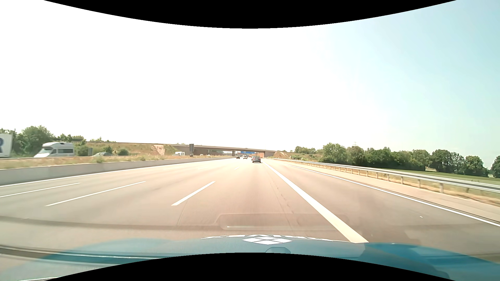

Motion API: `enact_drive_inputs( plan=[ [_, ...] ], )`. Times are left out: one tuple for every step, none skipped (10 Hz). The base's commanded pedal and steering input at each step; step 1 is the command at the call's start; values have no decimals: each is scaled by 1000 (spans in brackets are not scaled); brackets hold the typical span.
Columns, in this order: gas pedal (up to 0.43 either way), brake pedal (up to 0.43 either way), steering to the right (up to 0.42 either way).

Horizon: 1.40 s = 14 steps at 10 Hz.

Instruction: Follow the waypoints while adhering to traffic rules and regulations

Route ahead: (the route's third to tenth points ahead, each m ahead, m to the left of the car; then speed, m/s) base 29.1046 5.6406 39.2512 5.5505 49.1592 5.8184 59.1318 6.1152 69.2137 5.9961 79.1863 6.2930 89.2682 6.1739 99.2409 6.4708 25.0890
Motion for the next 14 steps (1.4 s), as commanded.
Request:
enact_drive_inputs(
  plan=[
    [177, 0, -2],
    [177, 0, -2],
    [177, 0, -2],
    [177, 0, -2],
    [177, 0, -2],
    [177, 0, -2],
    [177, 0, -1],
    [177, 0, -1],
    [177, 0, -1],
    [177, 0, -1],
    [177, 0, -1],
    [177, 0, -1],
    [177, 0, -1],
    [177, 0, -1]
  ],
)
